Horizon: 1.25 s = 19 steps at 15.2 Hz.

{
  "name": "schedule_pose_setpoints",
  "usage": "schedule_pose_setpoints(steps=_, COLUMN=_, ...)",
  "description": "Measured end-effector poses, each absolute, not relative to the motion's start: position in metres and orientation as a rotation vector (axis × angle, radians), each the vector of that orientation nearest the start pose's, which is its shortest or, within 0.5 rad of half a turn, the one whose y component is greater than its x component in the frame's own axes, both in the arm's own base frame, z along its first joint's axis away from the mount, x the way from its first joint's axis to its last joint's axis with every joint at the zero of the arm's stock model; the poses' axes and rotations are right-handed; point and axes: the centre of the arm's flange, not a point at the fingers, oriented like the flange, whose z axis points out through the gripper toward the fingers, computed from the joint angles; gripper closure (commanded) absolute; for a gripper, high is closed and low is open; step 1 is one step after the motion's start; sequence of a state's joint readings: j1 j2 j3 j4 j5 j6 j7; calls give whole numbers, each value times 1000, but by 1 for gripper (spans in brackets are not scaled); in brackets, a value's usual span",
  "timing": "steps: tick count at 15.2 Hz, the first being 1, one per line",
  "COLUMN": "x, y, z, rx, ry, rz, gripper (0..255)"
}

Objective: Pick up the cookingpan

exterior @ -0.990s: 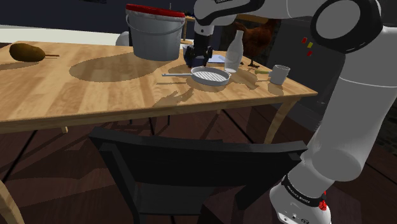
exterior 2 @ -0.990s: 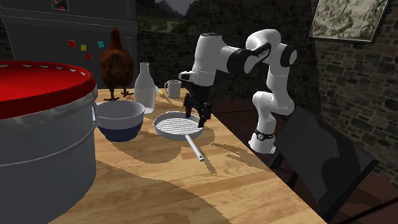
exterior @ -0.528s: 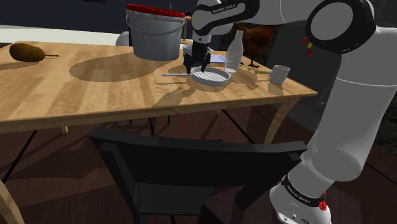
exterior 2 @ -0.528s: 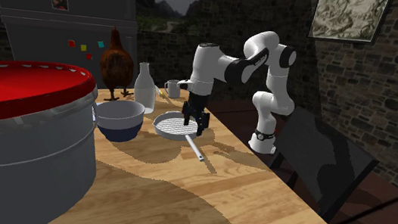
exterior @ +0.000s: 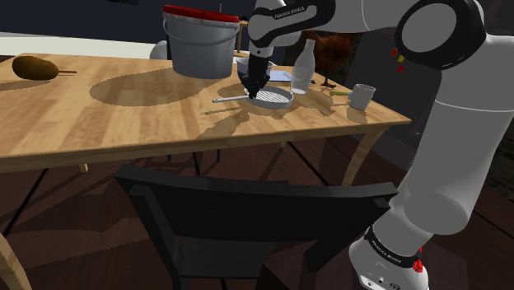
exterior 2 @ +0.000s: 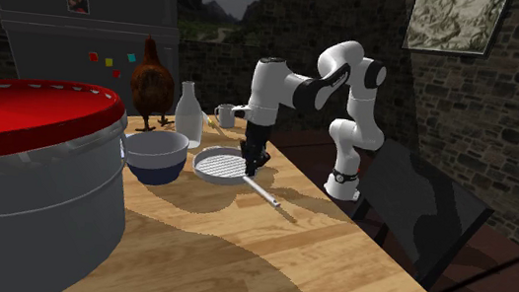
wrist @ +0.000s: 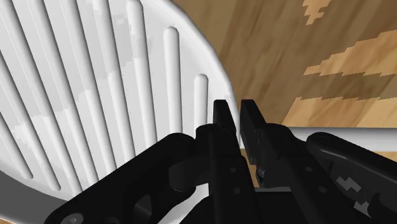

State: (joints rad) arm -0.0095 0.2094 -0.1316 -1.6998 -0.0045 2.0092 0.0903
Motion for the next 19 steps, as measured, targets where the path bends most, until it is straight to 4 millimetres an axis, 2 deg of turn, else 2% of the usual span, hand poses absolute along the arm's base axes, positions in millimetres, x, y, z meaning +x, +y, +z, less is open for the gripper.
schedule_pose_setpoints(steps=3, x=628, y=-83, z=479, rx=-3151, ry=356, rz=-161, gripper=255)
schedule_pose_setpoints(steps=6, x=628, y=-84, z=489, rx=-3151, ry=356, rz=-158, gripper=255)
schedule_pose_setpoints(steps=19, x=628, y=-83, z=555, rx=-3151, ry=355, rz=-158, gripper=255)
